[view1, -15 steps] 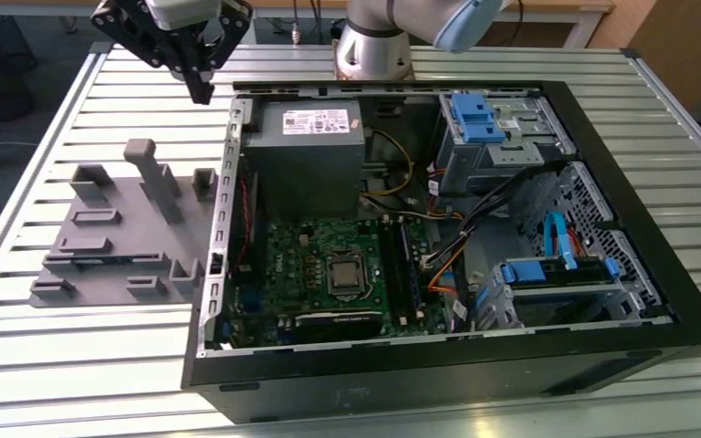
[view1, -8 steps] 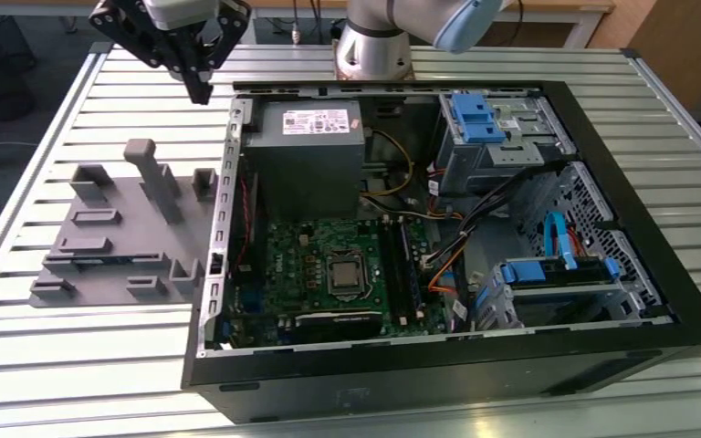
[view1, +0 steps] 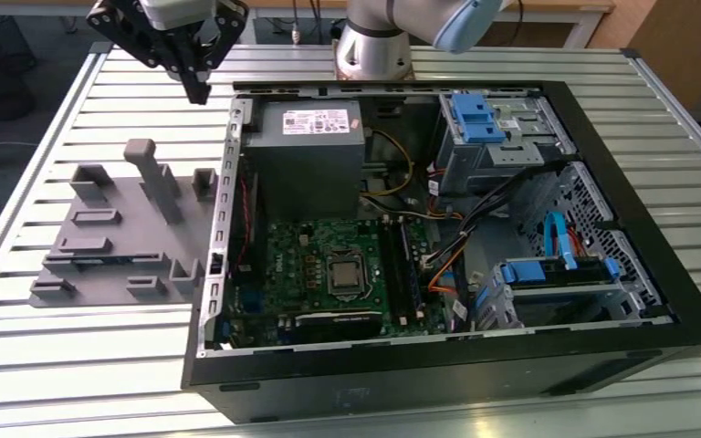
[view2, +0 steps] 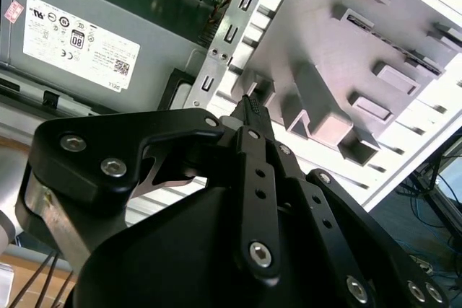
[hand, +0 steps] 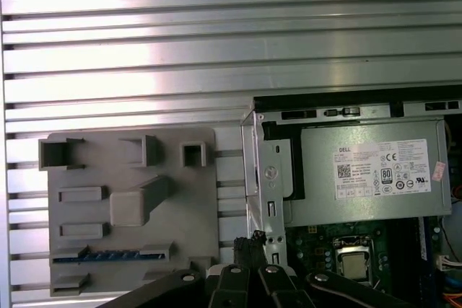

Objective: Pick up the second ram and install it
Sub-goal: 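Reach for the second ram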

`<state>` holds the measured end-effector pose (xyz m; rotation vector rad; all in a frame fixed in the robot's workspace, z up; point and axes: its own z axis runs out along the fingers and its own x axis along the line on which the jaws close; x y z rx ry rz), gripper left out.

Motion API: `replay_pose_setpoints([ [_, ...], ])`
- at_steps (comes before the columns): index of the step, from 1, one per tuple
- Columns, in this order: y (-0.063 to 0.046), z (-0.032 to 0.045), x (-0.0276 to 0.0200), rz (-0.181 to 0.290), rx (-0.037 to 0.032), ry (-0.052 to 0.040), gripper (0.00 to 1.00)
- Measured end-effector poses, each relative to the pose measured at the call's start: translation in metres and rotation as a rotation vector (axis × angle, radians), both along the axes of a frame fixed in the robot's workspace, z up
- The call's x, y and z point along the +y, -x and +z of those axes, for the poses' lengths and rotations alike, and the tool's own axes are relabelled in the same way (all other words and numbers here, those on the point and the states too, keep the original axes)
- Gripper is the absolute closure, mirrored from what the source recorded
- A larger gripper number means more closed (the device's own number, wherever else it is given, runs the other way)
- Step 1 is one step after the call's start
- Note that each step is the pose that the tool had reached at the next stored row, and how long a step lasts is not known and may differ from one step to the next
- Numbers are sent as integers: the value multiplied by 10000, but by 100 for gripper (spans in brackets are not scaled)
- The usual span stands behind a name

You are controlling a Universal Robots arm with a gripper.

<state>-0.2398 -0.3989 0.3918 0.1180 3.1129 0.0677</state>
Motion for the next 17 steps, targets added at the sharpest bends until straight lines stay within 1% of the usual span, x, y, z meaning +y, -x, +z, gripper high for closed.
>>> replay_pose_setpoints([
  [17, 40, 0, 0, 0, 0, 0, 89],
])
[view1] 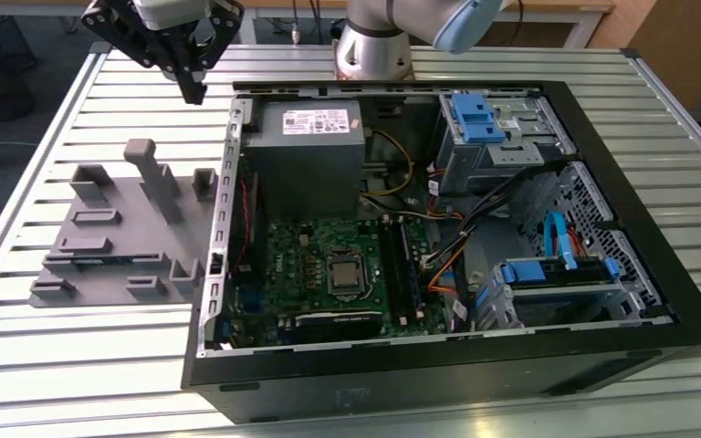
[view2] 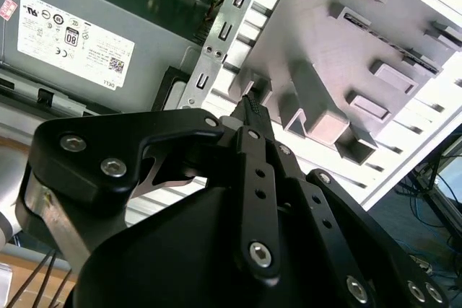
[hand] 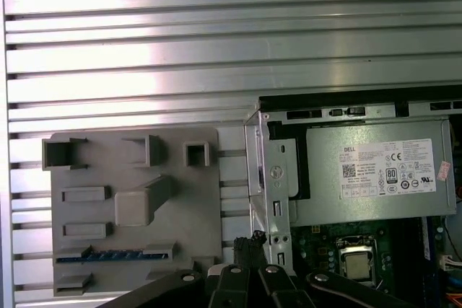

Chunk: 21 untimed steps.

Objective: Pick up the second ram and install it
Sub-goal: 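Reach for the second ram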

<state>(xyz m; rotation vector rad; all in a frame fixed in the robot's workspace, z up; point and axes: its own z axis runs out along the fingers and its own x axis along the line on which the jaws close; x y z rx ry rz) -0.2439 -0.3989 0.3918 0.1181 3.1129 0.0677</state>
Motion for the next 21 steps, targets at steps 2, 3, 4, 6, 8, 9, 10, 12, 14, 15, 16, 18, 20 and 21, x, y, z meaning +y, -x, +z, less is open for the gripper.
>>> replay_pose_setpoints([
  [2, 6, 0, 0, 0, 0, 0, 89],
  [3, 8, 0, 0, 1, 0, 0, 89],
  [4, 11, 0, 0, 1, 0, 0, 89],
  [6, 16, 0, 0, 0, 0, 0, 89],
  [8, 22, 0, 0, 0, 0, 0, 89],
  [9, 24, 0, 0, 0, 0, 0, 89],
  [10, 26, 0, 0, 1, 0, 0, 89],
  [12, 32, 0, 0, 0, 0, 0, 89],
  [14, 36, 0, 0, 0, 0, 0, 89],
  [15, 40, 0, 0, 0, 0, 0, 89],
  [16, 43, 0, 0, 0, 0, 0, 89],
  [18, 49, 0, 0, 0, 0, 0, 89],
  [20, 54, 0, 0, 1, 0, 0, 89],
  [21, 57, 0, 0, 0, 0, 0, 89],
])
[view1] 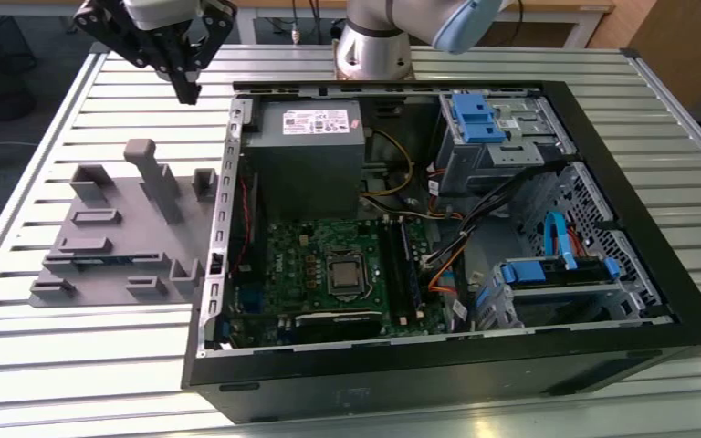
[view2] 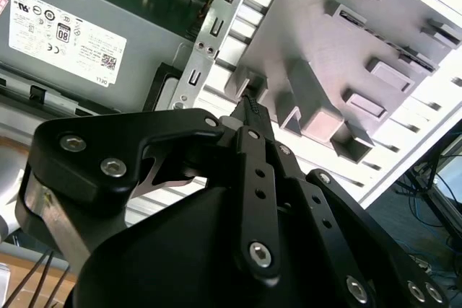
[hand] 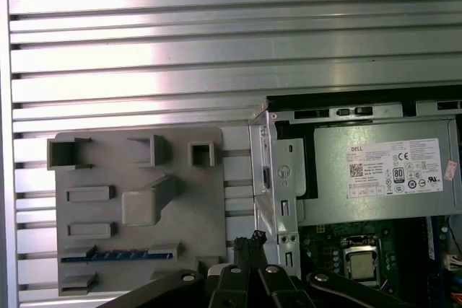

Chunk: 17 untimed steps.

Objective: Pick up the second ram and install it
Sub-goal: 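Reach for the second ram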

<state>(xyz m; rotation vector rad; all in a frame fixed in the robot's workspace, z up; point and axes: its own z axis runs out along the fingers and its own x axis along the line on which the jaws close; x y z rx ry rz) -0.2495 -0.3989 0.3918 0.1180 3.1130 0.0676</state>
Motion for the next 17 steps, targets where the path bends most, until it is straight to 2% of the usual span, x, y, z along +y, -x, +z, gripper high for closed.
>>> replay_pose_setpoints([
  [17, 55, 0, 0, 0, 0, 0, 89],
])
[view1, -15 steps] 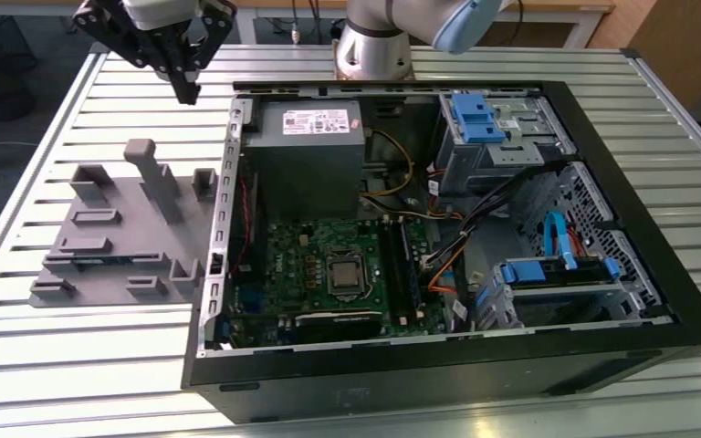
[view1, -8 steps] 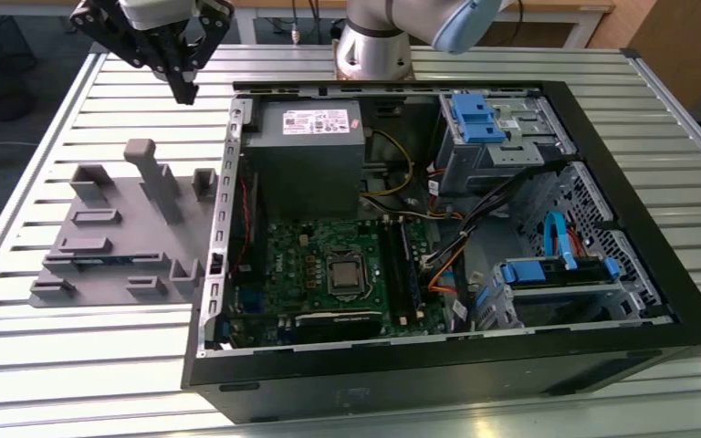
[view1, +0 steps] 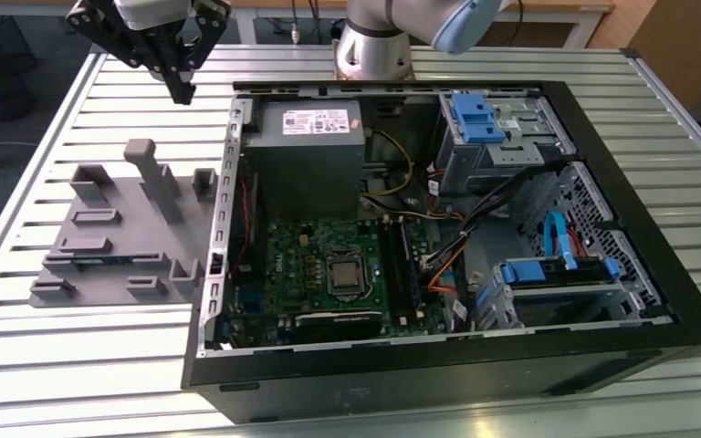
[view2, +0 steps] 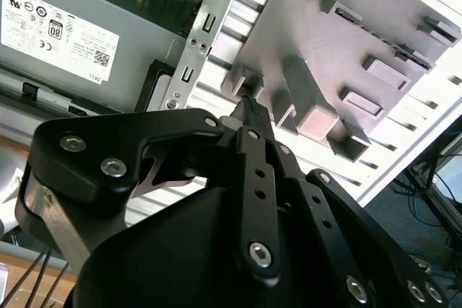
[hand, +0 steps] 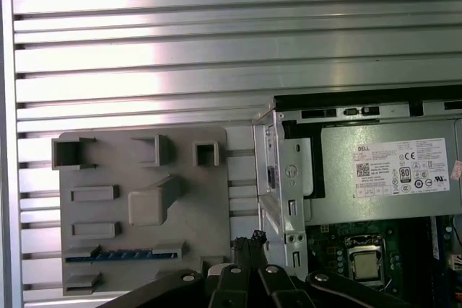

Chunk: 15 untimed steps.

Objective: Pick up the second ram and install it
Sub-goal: 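Reach for the second ram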

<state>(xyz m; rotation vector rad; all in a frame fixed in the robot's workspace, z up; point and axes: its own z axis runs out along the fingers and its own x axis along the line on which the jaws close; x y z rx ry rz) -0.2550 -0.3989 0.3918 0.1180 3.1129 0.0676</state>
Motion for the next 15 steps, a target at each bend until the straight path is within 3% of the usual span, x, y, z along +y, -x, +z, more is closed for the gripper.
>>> replay_pose_setpoints([
  [15, 40, 0, 0, 0, 0, 0, 89],
])
